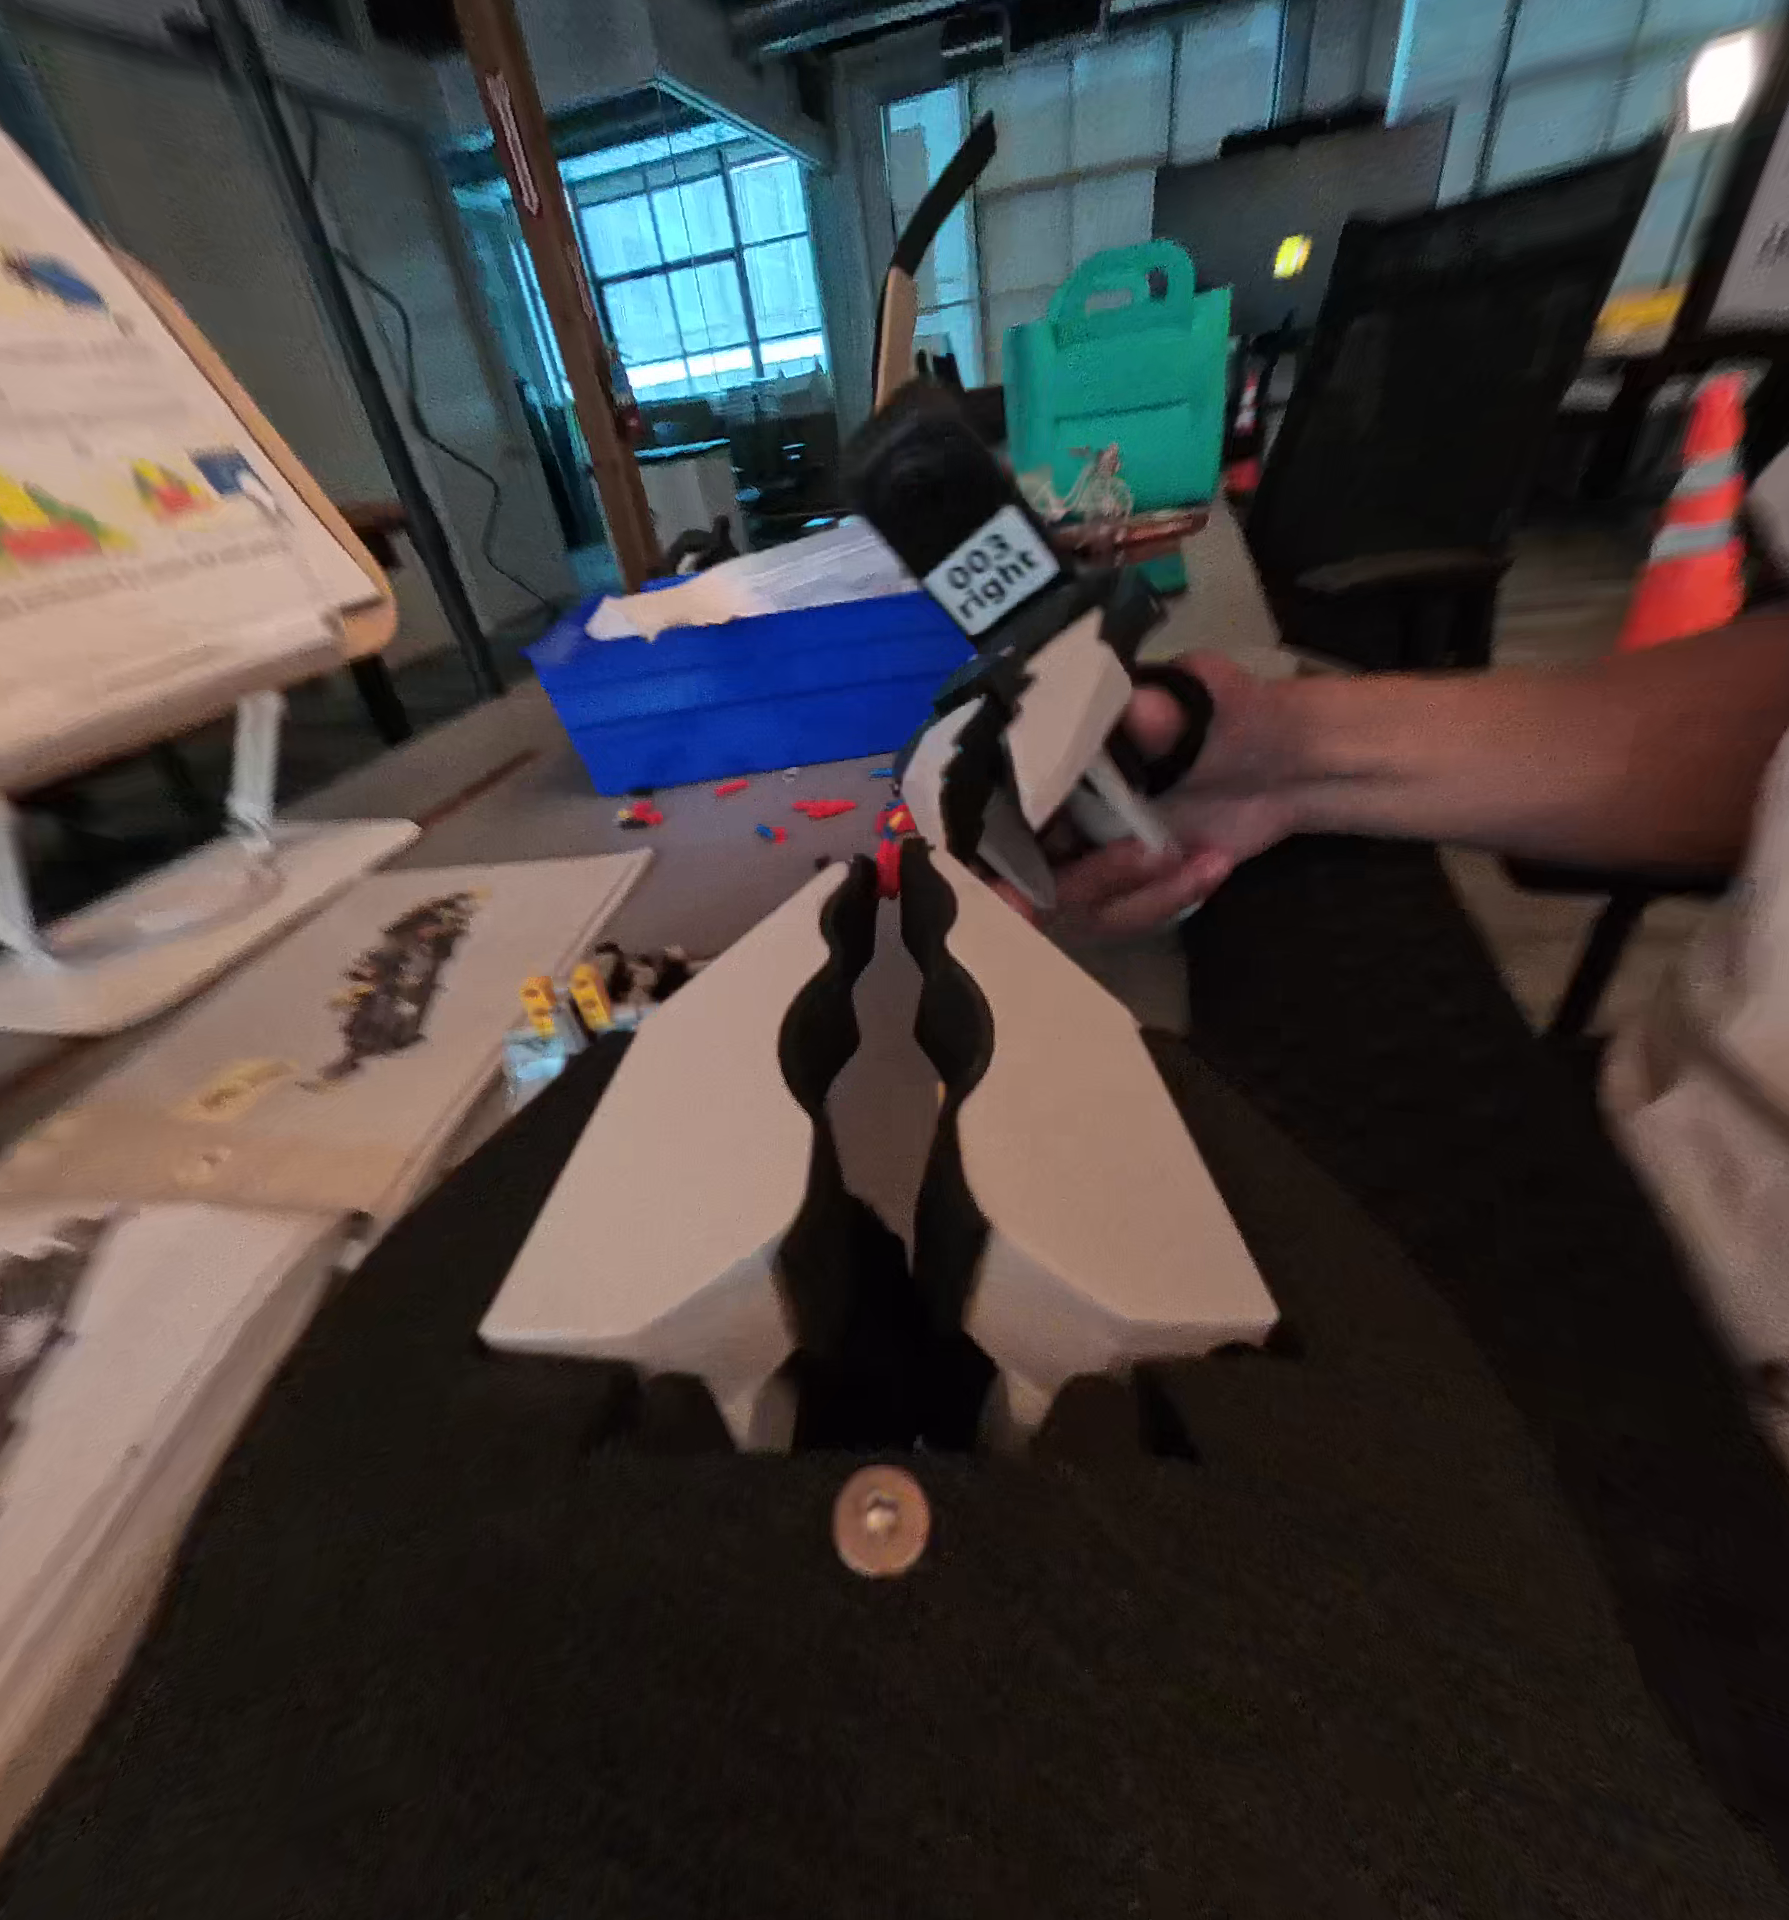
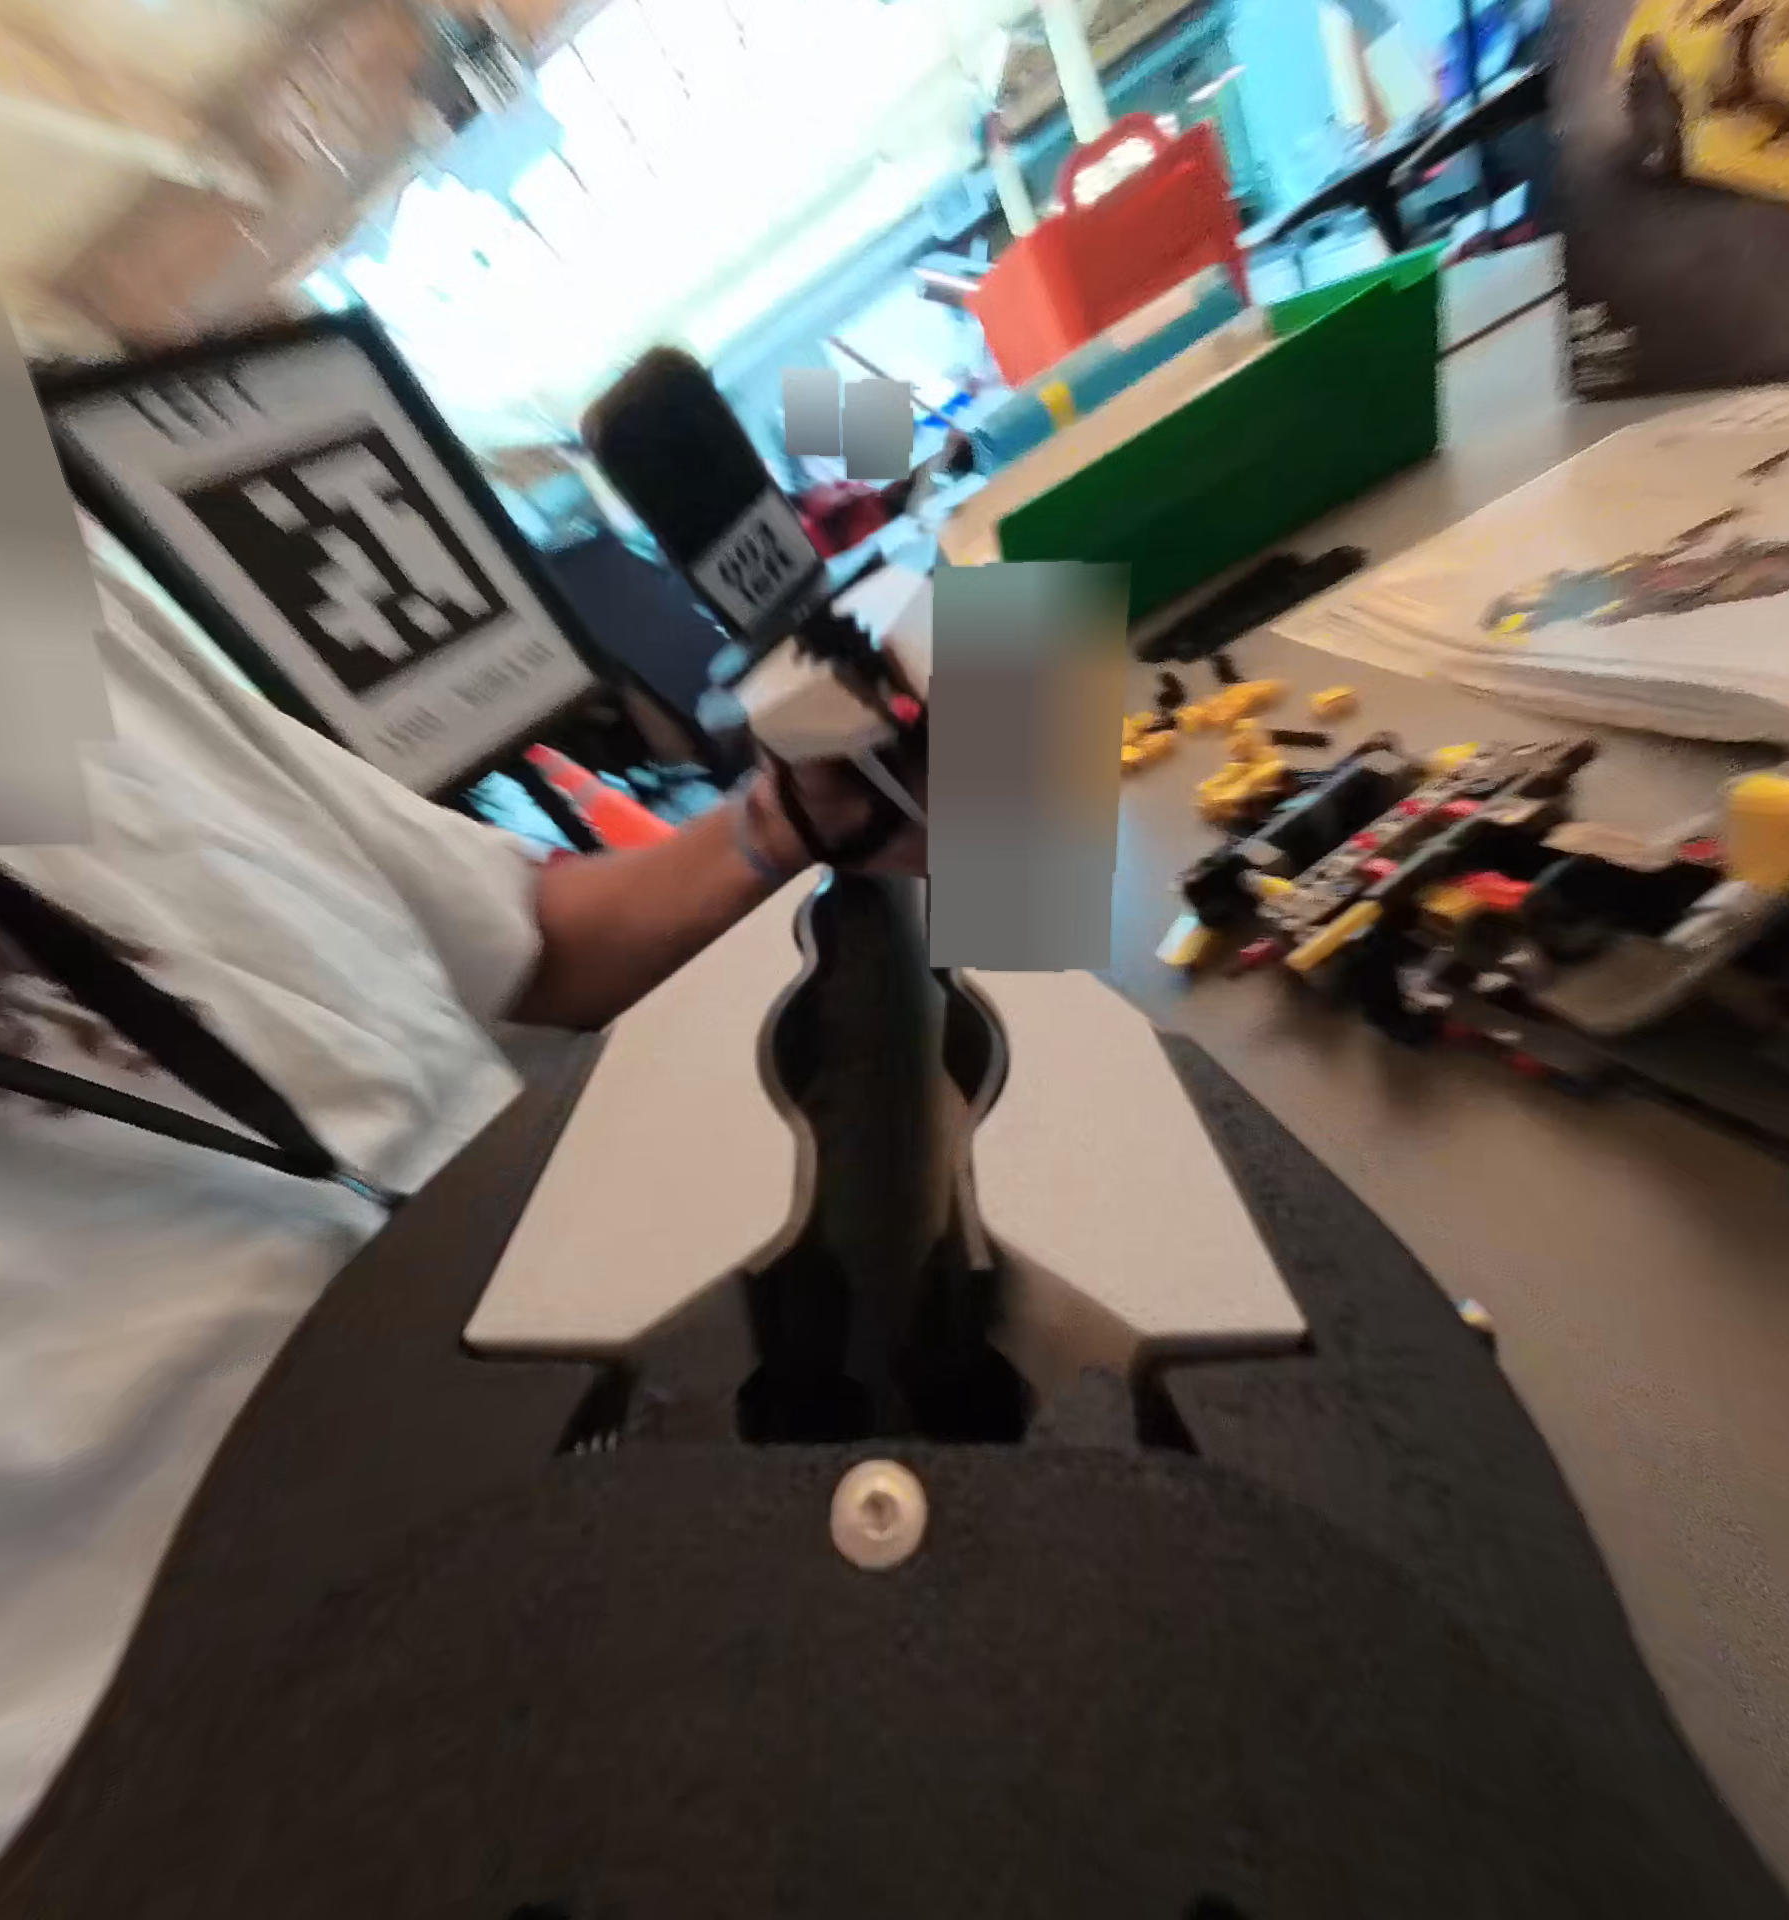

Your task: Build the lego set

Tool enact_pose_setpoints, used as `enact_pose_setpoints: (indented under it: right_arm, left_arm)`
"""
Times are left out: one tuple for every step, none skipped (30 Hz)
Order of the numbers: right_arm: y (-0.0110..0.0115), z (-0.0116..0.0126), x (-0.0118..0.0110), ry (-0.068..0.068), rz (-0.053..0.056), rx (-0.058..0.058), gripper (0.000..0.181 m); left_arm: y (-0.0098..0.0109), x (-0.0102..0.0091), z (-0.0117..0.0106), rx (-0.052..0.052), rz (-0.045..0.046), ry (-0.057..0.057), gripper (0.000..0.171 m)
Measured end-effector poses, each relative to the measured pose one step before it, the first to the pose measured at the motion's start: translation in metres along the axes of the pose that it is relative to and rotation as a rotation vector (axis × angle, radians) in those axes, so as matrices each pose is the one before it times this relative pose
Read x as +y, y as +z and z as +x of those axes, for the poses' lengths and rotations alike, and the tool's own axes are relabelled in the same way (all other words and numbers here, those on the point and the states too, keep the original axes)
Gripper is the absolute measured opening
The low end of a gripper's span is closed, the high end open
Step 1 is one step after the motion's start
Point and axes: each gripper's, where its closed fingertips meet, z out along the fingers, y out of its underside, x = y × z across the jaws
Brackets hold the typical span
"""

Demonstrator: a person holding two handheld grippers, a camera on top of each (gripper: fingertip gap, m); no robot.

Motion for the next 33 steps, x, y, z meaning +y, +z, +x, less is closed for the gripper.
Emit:
enact_pose_setpoints:
  right_arm:
    - [-0.00030, -0.00388, -0.00504, 0.0944, 0.0135, -0.0672, 0.016]
    - [0.00037, -0.00266, -0.00349, 0.0786, 0.0120, -0.0590, 0.017]
    - [0.00142, -0.00090, -0.00078, 0.0460, 0.0049, -0.0392, 0.019]
    - [0.00253, 0.00043, 0.00246, 0.0233, -0.0137, -0.0175, 0.019]
    - [0.00299, 0.00106, 0.00353, 0.0081, -0.0249, -0.0046, 0.018]
    - [0.00221, -0.00106, 0.00034, 0.0006, -0.0036, -0.0115, 0.016]
    - [0.00155, -0.00266, 0.00018, 0.0057, -0.0011, -0.0210, 0.012]
    - [0.00120, -0.00098, 0.00116, 0.0128, -0.0065, -0.0133, 0.011]
    - [0.00032, 0.00021, 0.00024, 0.0174, 0.0032, -0.0074, 0.012]
    - [-0.00100, 0.00052, 0.00013, 0.0138, 0.0040, -0.0059, 0.010]
    - [-0.00075, -0.00021, 0.00019, 0.0079, 0.0005, -0.0046, 0.009]
    - [-0.00051, 0.00129, 0.00048, -0.0028, -0.0009, 0.0109, 0.007]
    - [-0.00005, 0.00138, 0.00071, -0.0072, -0.0012, 0.0119, 0.005]
    - [-0.00018, 0.00026, -0.00008, -0.0029, 0.0005, 0.0026, 0.004]
    - [-0.00028, 0.00154, 0.00026, 0.0017, -0.0025, 0.0074, 0.004]
    - [-0.00038, 0.00174, 0.00061, 0.0049, -0.0022, 0.0062, 0.005]
    - [-0.00063, 0.00137, 0.00010, 0.0070, -0.0007, 0.0031, 0.006]
    - [-0.00042, 0.00069, -0.00064, 0.0023, 0.0045, 0.0019, 0.006]
    - [0.00021, 0.00044, -0.00026, 0.0021, 0.0018, 0.0001, 0.006]
    - [0.00053, 0.00057, 0.00032, 0.0046, -0.0035, -0.0005, 0.008]
    - [0.00008, 0.00092, -0.00018, 0.0040, 0.0008, 0.0012, 0.008]
    - [-0.00103, 0.00249, -0.00138, 0.0063, 0.0089, 0.0120, 0.012]
    - [-0.00187, 0.00094, -0.00184, 0.0015, 0.0119, 0.0035, 0.013]
    - [-0.00200, -0.00081, -0.00199, 0.0020, 0.0116, -0.0049, 0.012]
    - [-0.00109, -0.00127, -0.00065, 0.0010, 0.0025, -0.0089, 0.010]
    - [0.00020, -0.00102, 0.00047, 0.0003, -0.0037, -0.0061, 0.010]
    - [0.00132, 0.00003, 0.00253, -0.0007, -0.0137, -0.0003, 0.008]
    - [0.00199, 0.00074, 0.00365, -0.0002, -0.0202, 0.0032, 0.008]
    - [0.00176, -0.00010, 0.00200, -0.0013, -0.0122, -0.0004, 0.008]
    - [0.00047, -0.00051, 0.00000, -0.0013, -0.0008, -0.0016, 0.007]
    - [-0.00031, 0.00034, 0.00005, -0.0012, -0.0043, 0.0031, 0.006]
    - [-0.00033, 0.00064, -0.00008, -0.0010, -0.0022, 0.0046, 0.006]
    - [0.00002, -0.00019, -0.00003, 0.0031, 0.0023, -0.0026, 0.005]
  left_arm:
    - [0.00203, -0.00041, 0.00251, -0.0260, -0.00402, 0.0827, 0.002]
    - [0.00163, -0.00143, 0.00369, -0.0157, 0.00545, 0.0719, 0.002]
    - [0.00153, -0.00004, 0.00239, -0.0143, -0.00190, 0.0515, 0.002]
    - [0.00121, 0.00034, 0.00149, -0.0127, -0.00575, 0.0414, 0.002]
    - [0.00104, 0.00018, 0.00224, -0.0038, -0.00307, 0.0330, 0.002]
    - [0.00117, 0.00081, 0.00084, -0.0098, -0.00773, 0.0283, 0.002]
    - [0.00096, 0.00107, 0.00141, -0.0062, -0.00874, 0.0332, 0.002]
    - [0.00127, 0.00147, 0.00371, 0.0091, -0.00835, 0.0211, 0.002]
    - [0.00085, 0.00013, 0.00198, -0.0012, -0.00169, 0.0132, 0.002]
    - [0.00040, -0.00039, 0.00072, -0.0046, -0.00208, 0.0177, 0.002]
    - [0.00061, 0.00026, 0.00093, -0.0015, -0.00325, 0.0104, 0.002]
    - [0.00053, 0.00045, 0.00010, -0.0057, -0.00422, 0.0146, 0.002]
    - [0.00018, -0.00026, 0.00028, -0.0054, -0.00204, 0.0164, 0.002]
    - [0.00023, -0.00010, 0.00033, -0.0029, 0.00043, 0.0060, 0.002]
    - [0.00031, 0.00091, -0.00023, -0.0033, -0.00650, 0.0062, 0.002]
    - [0.00041, 0.00139, 0.00032, -0.0015, -0.00762, 0.0079, 0.002]
    - [0.00047, 0.00114, 0.00001, -0.0035, -0.00579, 0.0054, 0.002]
    - [0.00024, 0.00024, -0.00056, -0.0074, -0.00388, 0.0091, 0.002]
    - [0.00005, -0.00016, 0.00028, -0.0013, 0.00037, 0.0032, 0.001]
    - [-0.00008, 0.00032, 0.00020, 0.0018, -0.00062, -0.0041, 0.001]
    - [-0.00009, 0.00047, -0.00052, -0.0016, -0.00293, 0.0004, 0.002]
    - [0.00024, 0.00023, 0.00046, 0.0028, -0.00110, -0.0004, 0.001]
    - [0.00044, 0.00047, 0.00091, 0.0042, -0.00302, 0.0011, 0.001]
    - [0.00046, 0.00030, 0.00048, -0.0010, -0.00359, 0.0068, 0.002]
    - [0.00062, 0.00073, 0.00167, 0.0064, -0.00490, 0.0040, 0.002]
    - [0.00051, 0.00114, 0.00083, 0.0021, -0.00655, 0.0035, 0.002]
    - [0.00016, 0.00032, -0.00085, -0.0078, -0.00357, 0.0090, 0.002]
    - [-0.00015, -0.00011, -0.00023, -0.0016, 0.00059, 0.0009, 0.002]
    - [0.00011, 0.00045, 0.00060, 0.0050, -0.00223, -0.0044, 0.002]
    - [-0.00015, -0.00001, -0.00009, -0.0011, 0.00044, 0.0008, 0.002]
    - [0.00027, 0.00040, 0.00023, 0.0004, -0.00352, 0.0008, 0.002]
    - [0.00011, 0.00030, 0.00002, -0.0016, -0.00194, 0.0029, 0.002]
    - [-0.00018, -0.00062, -0.00005, -0.0021, 0.00146, 0.0050, 0.002]
